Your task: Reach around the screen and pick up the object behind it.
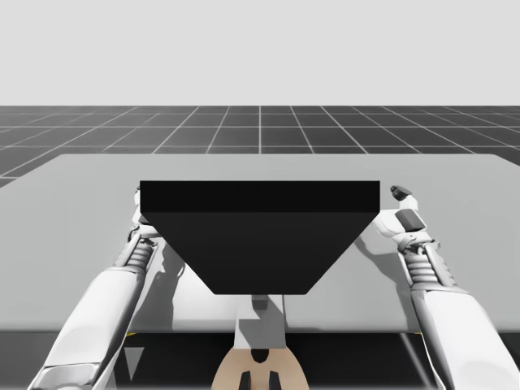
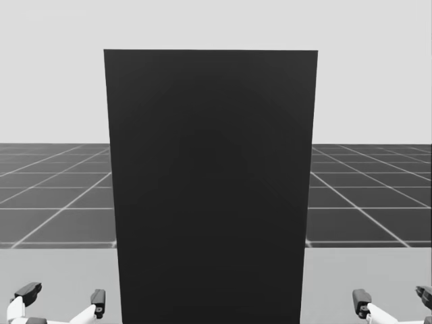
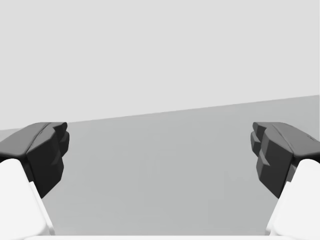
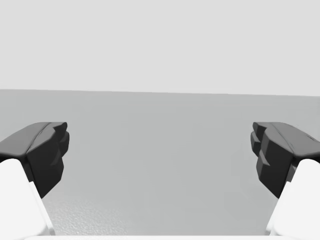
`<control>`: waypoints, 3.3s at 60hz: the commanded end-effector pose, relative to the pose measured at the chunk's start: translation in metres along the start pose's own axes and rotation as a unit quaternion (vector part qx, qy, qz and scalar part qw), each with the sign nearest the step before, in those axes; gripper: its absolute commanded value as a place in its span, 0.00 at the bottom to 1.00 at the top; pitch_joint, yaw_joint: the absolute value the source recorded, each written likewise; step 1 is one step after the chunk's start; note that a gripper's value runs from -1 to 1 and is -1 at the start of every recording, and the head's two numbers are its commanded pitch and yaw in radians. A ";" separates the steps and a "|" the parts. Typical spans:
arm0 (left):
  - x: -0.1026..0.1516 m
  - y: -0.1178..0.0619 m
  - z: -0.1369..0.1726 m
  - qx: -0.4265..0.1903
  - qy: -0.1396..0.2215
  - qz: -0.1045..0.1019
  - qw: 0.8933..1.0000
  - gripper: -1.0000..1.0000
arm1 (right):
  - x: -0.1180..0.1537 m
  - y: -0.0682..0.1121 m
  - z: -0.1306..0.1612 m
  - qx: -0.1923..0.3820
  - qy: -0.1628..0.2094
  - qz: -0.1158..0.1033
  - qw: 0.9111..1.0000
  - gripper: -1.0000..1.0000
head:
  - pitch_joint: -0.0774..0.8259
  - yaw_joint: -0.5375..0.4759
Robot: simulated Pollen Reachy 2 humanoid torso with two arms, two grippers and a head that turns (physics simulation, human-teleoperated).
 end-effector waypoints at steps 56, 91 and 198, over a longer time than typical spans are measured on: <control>0.010 -0.016 0.057 -0.471 0.015 0.012 0.882 0.00 | 0.002 0.030 0.049 0.420 -0.042 0.004 0.907 0.00 | 0.15 0.50; 0.001 -0.043 0.024 -0.515 0.055 0.035 0.855 0.00 | -0.009 0.036 0.046 0.437 -0.045 0.010 0.898 0.00 | 0.17 0.51; -0.002 -0.067 -0.048 -0.515 0.070 0.034 0.854 1.00 | -0.009 0.045 0.051 0.445 -0.050 0.035 0.893 0.00 | 0.20 0.49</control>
